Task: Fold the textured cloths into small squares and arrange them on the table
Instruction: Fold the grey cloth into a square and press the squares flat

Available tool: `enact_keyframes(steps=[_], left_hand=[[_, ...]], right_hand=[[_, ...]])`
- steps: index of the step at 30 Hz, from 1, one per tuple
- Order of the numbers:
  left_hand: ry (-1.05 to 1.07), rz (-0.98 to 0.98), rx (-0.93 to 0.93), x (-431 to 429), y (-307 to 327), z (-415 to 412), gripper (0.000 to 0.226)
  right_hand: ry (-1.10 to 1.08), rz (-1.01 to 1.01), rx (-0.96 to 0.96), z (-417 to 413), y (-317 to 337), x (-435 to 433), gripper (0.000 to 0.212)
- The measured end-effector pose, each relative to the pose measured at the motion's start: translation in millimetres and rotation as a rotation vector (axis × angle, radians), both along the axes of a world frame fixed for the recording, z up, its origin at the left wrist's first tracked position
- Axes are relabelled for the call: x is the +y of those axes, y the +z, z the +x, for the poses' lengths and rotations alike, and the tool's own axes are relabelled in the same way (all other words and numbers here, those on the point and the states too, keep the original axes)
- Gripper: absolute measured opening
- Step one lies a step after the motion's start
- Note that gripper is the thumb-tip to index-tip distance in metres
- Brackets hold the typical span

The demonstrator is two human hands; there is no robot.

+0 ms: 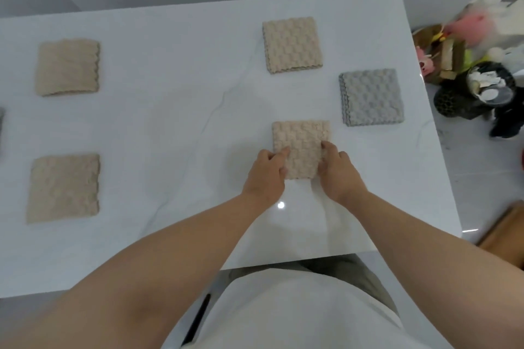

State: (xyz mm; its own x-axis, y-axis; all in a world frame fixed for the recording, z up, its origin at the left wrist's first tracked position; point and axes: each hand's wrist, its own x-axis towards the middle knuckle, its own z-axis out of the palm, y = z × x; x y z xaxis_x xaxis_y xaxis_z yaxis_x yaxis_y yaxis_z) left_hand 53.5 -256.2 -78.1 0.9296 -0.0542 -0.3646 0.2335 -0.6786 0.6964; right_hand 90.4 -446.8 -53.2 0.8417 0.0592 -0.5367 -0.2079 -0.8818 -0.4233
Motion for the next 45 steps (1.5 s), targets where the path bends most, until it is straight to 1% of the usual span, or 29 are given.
enact_keyframes(steps=[4,10,17,22,24,25,26,28,29,30,32,34,36,39,42,45], left_hand=[[0.043,-0.025,0.044,-0.5,4.6,-19.0,0.057],[0.008,0.046,0.054,-5.2,3.2,-39.1,0.060],[0.013,0.125,0.080,-15.1,11.7,-38.9,0.061],[0.042,0.148,0.114,-19.7,9.2,-37.4,0.067],[0.038,0.180,0.116,-21.2,11.0,-36.8,0.066],[0.049,0.233,0.090,-22.3,13.6,-36.0,0.062],[0.064,0.312,0.036,-24.3,17.1,-34.8,0.056],[0.095,0.459,-0.122,-30.7,21.1,-29.8,0.047],[0.097,0.500,-0.198,-34.3,20.1,-25.6,0.047],[0.075,0.520,-0.255,-37.1,17.4,-19.7,0.049],[-0.033,0.539,-0.277,-40.0,5.2,-7.0,0.056],[-0.145,0.575,-0.215,-38.2,-10.9,3.5,0.062],[-0.247,0.624,-0.160,-31.3,-24.0,9.3,0.067],[-0.365,0.655,-0.163,-20.4,-34.4,12.7,0.069],[-0.382,0.649,-0.185,-17.5,-36.7,13.0,0.070],[-0.408,0.655,-0.135,-19.0,-31.5,15.1,0.070]], right_hand=[[0.045,0.014,0.017,-15.4,1.4,-5.7,0.056],[0.174,0.024,0.020,-27.9,-0.4,-20.3,0.056],[0.261,0.031,-0.009,-17.2,-0.2,-29.1,0.056],[0.298,-0.004,-0.014,-7.9,-2.0,-31.5,0.056],[0.322,-0.028,-0.002,-6.5,-1.6,-32.4,0.055],[0.340,-0.053,-0.025,-6.3,-0.6,-32.9,0.054],[0.355,-0.076,-0.095,-6.6,0.6,-33.9,0.053],[0.389,-0.102,-0.304,-6.6,-0.8,-36.1,0.046],[0.411,-0.111,-0.394,-5.3,-3.3,-35.9,0.043],[0.437,-0.124,-0.447,-2.3,-6.1,-33.9,0.042],[0.510,-0.139,-0.458,4.3,-12.9,-26.9,0.049],[0.593,-0.159,-0.403,11.9,-21.9,-19.9,0.057],[0.654,-0.198,-0.306,15.9,-32.2,-18.2,0.063],[0.624,-0.206,-0.246,14.3,-45.1,-21.1,0.066],[0.583,-0.223,-0.248,7.8,-51.8,-20.2,0.066],[0.609,-0.237,-0.208,11.6,-48.1,-18.9,0.066]])
